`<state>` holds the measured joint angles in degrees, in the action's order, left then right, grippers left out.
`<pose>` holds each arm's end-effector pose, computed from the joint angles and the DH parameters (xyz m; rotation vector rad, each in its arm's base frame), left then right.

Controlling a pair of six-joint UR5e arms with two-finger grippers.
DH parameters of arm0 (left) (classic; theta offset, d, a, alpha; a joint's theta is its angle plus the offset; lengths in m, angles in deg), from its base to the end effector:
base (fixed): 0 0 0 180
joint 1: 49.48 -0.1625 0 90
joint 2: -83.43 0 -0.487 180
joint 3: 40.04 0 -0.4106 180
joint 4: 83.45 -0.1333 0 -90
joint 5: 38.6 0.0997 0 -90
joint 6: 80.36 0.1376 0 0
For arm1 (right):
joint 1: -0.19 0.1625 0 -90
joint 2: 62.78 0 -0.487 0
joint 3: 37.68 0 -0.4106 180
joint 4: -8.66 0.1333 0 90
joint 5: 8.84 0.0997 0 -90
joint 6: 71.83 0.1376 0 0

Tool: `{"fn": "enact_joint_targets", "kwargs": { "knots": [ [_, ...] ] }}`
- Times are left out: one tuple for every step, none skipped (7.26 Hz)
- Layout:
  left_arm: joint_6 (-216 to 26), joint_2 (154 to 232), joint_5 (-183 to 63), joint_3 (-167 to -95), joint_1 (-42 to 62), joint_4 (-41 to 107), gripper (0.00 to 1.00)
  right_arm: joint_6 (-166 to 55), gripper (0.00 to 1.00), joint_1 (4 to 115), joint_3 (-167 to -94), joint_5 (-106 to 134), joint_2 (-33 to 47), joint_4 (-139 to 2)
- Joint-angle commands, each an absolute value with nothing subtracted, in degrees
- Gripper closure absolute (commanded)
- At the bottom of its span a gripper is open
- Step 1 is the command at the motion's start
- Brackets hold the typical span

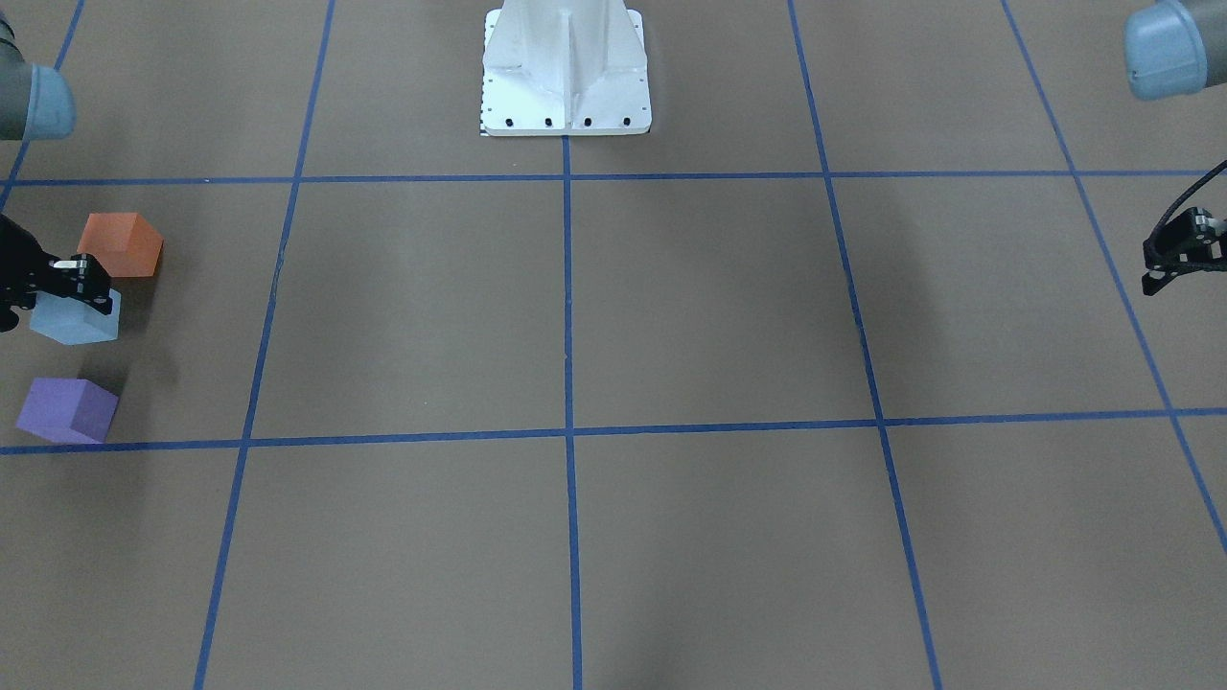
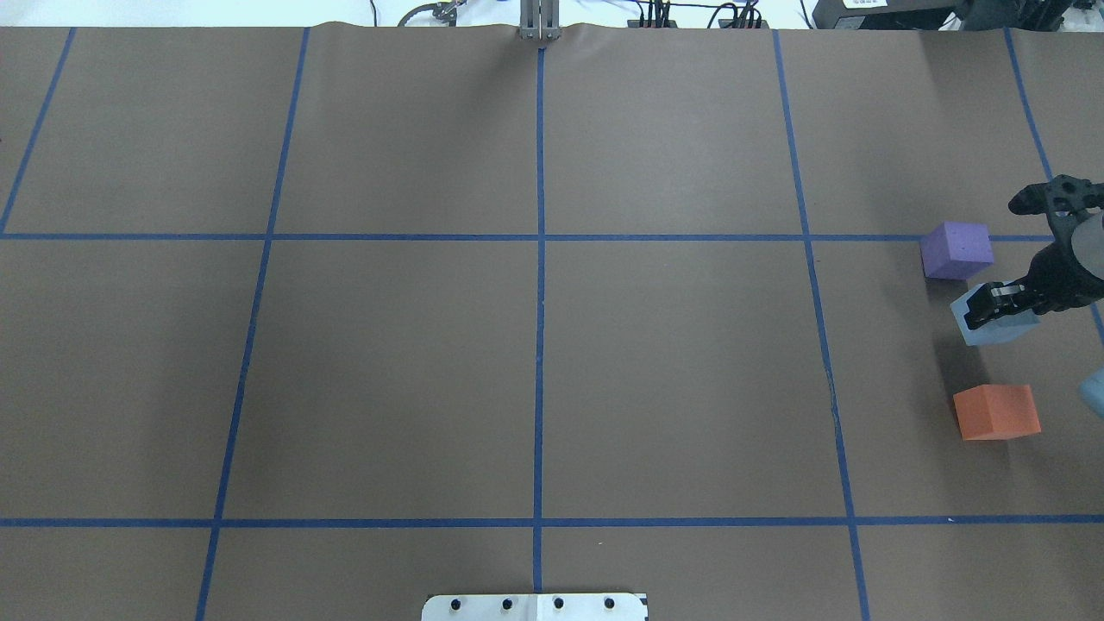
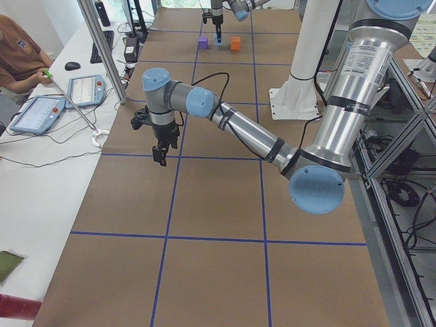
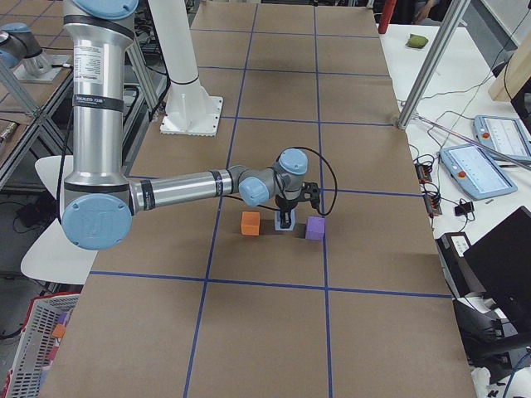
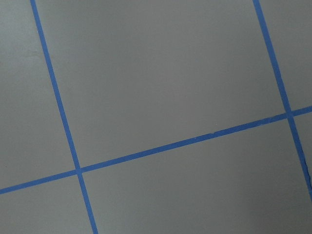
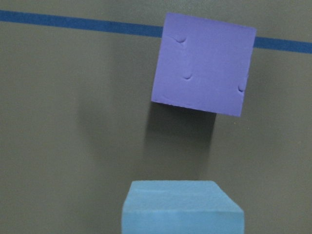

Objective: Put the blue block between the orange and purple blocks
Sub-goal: 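Lower the light blue cube between the purple and orange cubes, open right gripper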

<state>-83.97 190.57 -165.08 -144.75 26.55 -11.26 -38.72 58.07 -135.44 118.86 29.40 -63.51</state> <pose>0.0987 -0.6101 0.4943 0.1375 0.6639 0.2519 -0.2374 -0.4707 0.6695 -0.0181 -0.7584 -0.1180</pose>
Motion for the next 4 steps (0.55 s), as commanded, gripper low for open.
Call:
{"fn": "enact_joint_targets", "kwargs": {
  "knots": [
    [-83.97,190.57,-165.08,-144.63,26.55,-11.12,0.00,-38.70,1.00,57.32,-133.66,118.69,28.71,-63.50],
    [-83.97,190.57,-165.08,-144.63,26.55,-11.20,0.00,-38.70,1.00,57.32,-133.66,118.77,28.63,-63.50],
    [-83.97,190.57,-164.99,-144.63,26.55,-11.20,0.00,-38.70,1.00,57.23,-133.57,118.86,28.63,-63.50],
    [-83.97,190.57,-164.99,-144.54,26.55,-11.12,0.00,-38.70,0.78,57.23,-133.22,118.86,28.63,-63.50]
  ]
}}
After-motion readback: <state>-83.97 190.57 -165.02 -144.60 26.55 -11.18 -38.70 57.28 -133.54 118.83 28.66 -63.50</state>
